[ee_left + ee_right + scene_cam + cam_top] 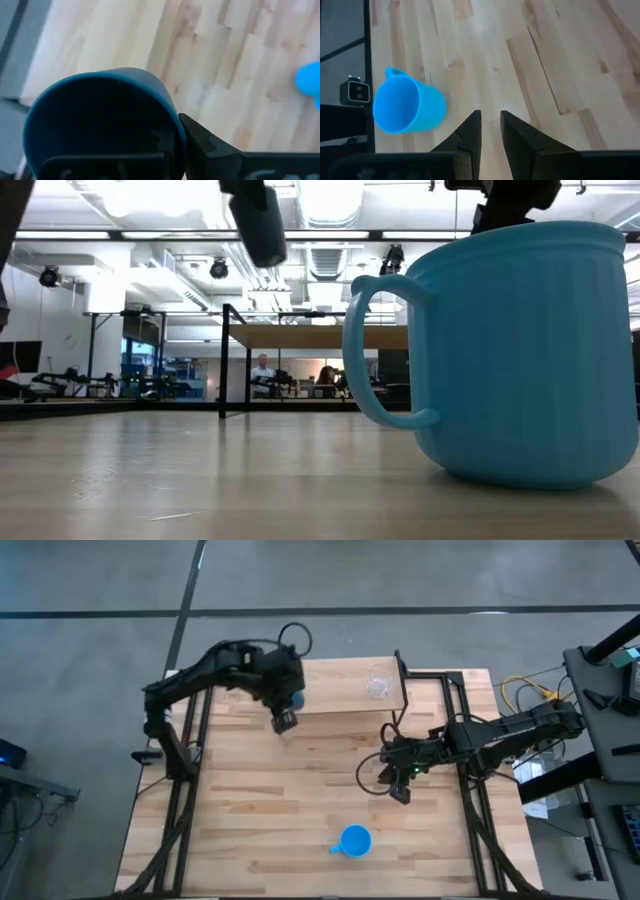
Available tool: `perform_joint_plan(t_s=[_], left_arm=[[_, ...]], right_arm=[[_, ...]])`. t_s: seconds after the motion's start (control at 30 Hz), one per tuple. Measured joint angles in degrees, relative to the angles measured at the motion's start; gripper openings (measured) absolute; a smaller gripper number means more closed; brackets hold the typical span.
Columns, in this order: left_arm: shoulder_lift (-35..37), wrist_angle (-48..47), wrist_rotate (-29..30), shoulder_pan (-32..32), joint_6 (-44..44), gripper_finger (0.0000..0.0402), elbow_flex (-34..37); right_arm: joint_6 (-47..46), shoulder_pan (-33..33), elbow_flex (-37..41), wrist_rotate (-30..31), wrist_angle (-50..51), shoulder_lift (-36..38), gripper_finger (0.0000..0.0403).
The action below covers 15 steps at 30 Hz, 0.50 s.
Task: Stack small to large cups/mugs on shelf
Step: Put the blue cup on the shelf
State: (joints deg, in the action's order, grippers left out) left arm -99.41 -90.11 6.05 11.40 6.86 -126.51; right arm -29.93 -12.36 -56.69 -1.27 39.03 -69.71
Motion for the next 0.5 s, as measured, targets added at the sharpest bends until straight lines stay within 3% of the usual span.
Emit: perform_joint_plan(t_s=[0.5], left_arm=[[-6.4,0.08,-3.37,13.65,-9.32,0.0,0.04]], right_arm=[[1.02,-0.07,0.37,1.39,0.17,-0.02,0.0068]])
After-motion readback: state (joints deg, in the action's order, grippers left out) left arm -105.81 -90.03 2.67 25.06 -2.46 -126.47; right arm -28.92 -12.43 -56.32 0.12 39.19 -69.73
